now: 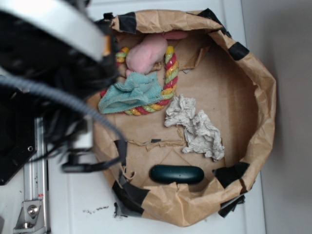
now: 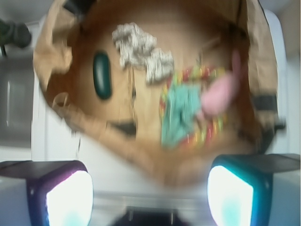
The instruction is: Grab the plastic pickle.
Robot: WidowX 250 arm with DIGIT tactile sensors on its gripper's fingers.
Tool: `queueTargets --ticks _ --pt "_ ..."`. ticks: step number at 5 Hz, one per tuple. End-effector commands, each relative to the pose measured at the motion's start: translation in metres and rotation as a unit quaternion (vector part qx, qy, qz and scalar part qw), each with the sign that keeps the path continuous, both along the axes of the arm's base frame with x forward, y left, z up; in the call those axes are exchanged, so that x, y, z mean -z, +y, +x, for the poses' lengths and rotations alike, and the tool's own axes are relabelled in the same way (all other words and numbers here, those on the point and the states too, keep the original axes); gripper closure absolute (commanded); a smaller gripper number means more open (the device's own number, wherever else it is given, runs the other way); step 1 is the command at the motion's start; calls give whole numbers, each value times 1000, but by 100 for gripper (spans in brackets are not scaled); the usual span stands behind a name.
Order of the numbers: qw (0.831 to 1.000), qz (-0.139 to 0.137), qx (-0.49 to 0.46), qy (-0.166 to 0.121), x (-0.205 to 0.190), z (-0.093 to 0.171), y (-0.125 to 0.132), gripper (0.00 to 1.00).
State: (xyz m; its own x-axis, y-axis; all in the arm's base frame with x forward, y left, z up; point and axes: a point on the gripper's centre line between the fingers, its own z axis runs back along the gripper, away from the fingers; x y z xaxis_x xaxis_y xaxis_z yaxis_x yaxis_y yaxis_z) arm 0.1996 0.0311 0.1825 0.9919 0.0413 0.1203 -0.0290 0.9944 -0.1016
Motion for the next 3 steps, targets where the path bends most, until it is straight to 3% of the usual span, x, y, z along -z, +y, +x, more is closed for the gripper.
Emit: queueTargets --ticks 1,2,3 --pt "999 -27 -2 -19 45 43 -9 0" --pt "999 -35 -39 4 62 49 -19 0" --pt "992 -25 -114 38 107 74 -37 0"
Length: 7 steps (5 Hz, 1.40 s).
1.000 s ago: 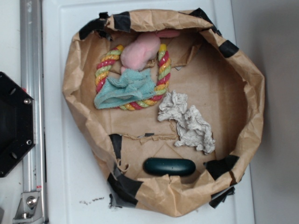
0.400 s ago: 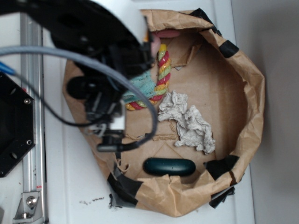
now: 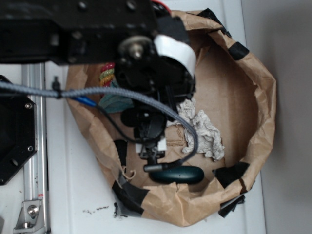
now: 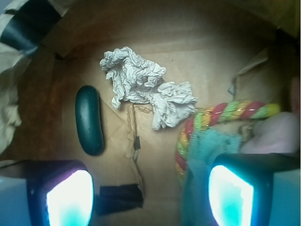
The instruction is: Grab the plastic pickle.
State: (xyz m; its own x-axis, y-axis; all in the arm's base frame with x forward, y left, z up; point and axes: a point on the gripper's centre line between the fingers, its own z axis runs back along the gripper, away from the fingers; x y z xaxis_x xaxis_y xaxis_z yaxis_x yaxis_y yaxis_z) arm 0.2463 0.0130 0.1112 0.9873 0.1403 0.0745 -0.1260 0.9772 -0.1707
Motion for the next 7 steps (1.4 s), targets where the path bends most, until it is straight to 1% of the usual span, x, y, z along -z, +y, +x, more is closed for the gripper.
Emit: queueTargets --ticks 1,2,3,4,5,6,7 --pt "997 38 -62 11 60 40 -33 0" --pt "999 25 -25 18 72 41 -56 0" --pt "1000 23 -6 9 66 28 -68 0" --pt "1000 6 -11 -5 52 24 -64 0" --pt "1000 4 -16 -15 39 23 -54 0" --pt "999 -10 -31 -34 19 26 -38 0" --pt "998 -17 -38 -42 9 27 -28 0"
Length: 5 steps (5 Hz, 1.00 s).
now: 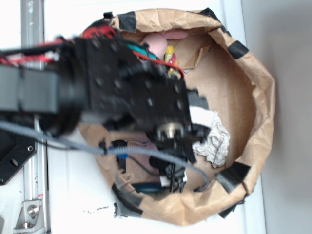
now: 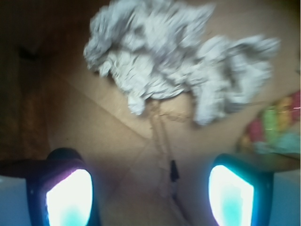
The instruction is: Grab the plastic pickle.
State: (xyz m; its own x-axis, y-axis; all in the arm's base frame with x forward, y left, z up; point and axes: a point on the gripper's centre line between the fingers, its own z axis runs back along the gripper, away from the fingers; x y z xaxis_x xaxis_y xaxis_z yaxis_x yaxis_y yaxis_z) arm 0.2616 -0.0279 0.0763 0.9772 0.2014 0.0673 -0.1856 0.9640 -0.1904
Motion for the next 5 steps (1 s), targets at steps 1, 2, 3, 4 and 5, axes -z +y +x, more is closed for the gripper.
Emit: queueTargets --ticks 1,2,3,4,5 --pt "999 -12 -6 -39 -24 14 17 0" --pt "999 -21 7 -37 -22 14 17 0" --pt "996 -50 54 -39 -14 10 17 0" --pt "993 -69 89 -45 -10 7 10 0" --pt "988 -77 129 -44 -12 4 1 0"
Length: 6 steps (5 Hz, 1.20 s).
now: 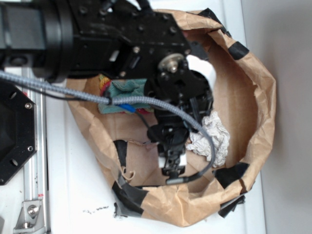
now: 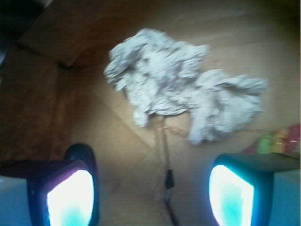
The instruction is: Grab the plastic pickle.
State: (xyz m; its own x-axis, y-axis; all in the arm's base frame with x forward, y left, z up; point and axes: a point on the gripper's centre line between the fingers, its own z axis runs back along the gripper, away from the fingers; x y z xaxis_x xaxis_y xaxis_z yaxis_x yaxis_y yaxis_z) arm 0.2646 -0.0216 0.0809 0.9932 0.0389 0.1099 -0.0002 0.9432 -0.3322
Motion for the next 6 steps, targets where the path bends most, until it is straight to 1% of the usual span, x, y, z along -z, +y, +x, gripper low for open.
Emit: queueTargets --ticks 1,2,3,4,5,6 --pt "998 -9 55 -15 -11 -4 -5 0" --pt "998 -15 65 -14 -13 -8 -5 0" --pt "997 -9 71 -6 -9 -8 -10 0" --pt "994 -28 106 -7 1 -8 -20 0" --pt "992 -24 120 -1 15 -7 -31 0" --pt "991 -14 136 -9 21 -9 -42 0"
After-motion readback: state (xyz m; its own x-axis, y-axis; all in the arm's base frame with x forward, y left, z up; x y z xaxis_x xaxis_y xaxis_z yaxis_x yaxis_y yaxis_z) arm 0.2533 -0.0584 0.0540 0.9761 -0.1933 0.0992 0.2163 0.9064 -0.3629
